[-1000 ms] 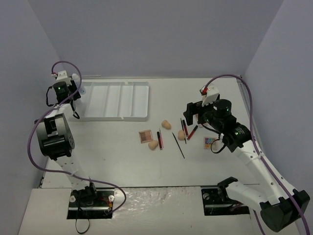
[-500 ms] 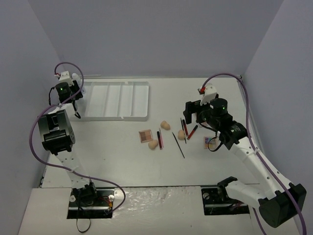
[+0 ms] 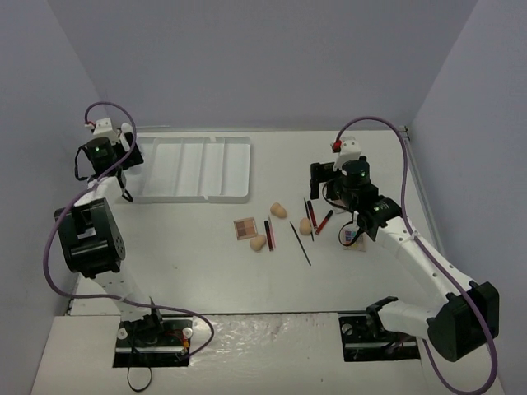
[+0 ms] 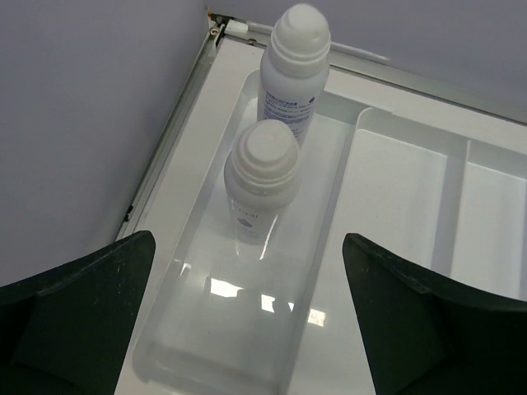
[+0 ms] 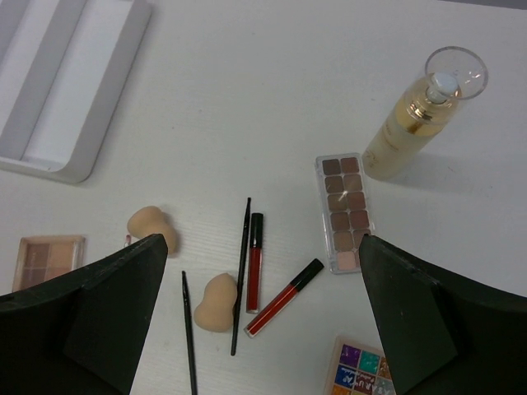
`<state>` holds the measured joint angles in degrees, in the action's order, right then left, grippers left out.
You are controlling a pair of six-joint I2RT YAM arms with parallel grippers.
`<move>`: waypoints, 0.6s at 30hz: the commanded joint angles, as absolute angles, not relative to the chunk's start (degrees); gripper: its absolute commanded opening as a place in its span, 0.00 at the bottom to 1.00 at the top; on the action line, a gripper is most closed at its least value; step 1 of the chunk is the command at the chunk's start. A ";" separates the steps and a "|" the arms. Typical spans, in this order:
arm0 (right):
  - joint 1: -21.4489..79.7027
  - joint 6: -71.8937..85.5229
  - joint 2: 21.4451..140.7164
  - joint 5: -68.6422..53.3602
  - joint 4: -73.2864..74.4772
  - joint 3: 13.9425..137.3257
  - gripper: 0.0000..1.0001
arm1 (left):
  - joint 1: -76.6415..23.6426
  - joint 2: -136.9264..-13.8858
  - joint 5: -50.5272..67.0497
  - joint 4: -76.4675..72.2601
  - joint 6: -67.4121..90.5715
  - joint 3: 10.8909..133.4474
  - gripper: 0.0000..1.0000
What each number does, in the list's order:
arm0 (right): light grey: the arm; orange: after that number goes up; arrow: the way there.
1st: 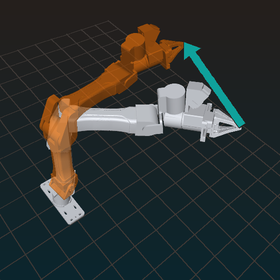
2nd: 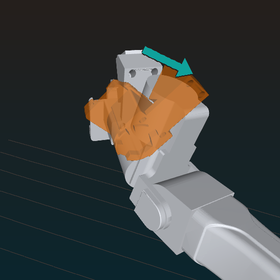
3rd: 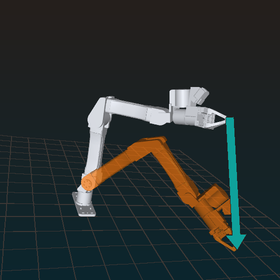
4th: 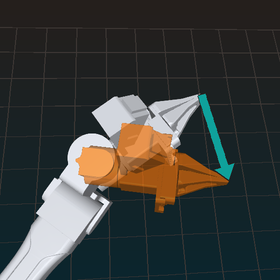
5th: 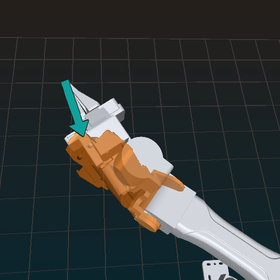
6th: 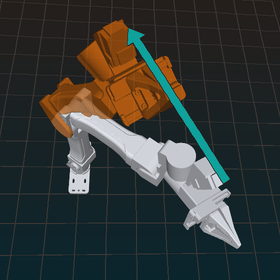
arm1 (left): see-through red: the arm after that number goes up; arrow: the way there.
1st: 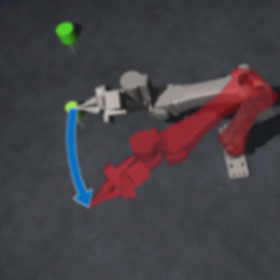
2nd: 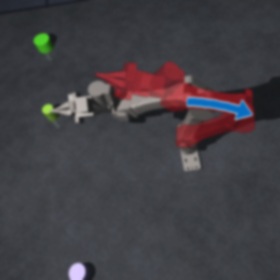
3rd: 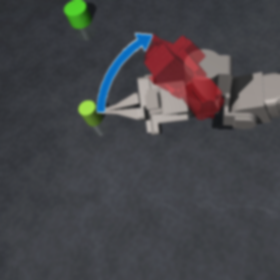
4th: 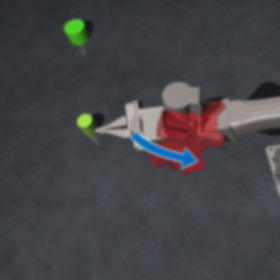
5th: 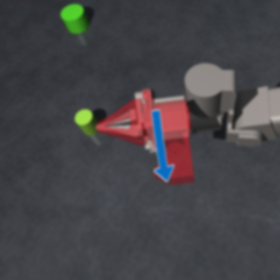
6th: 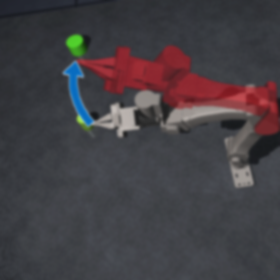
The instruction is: Organize the makeup
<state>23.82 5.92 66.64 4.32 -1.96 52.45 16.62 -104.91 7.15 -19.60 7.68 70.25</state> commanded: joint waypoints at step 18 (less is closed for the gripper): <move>9.15 6.82 84.63 12.03 -31.15 52.45 0.92 | -6.69 -65.09 8.94 13.37 10.47 62.74 0.97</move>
<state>11.61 8.26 80.97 10.78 -19.56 52.33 -6.06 -71.67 9.12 11.78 8.46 64.54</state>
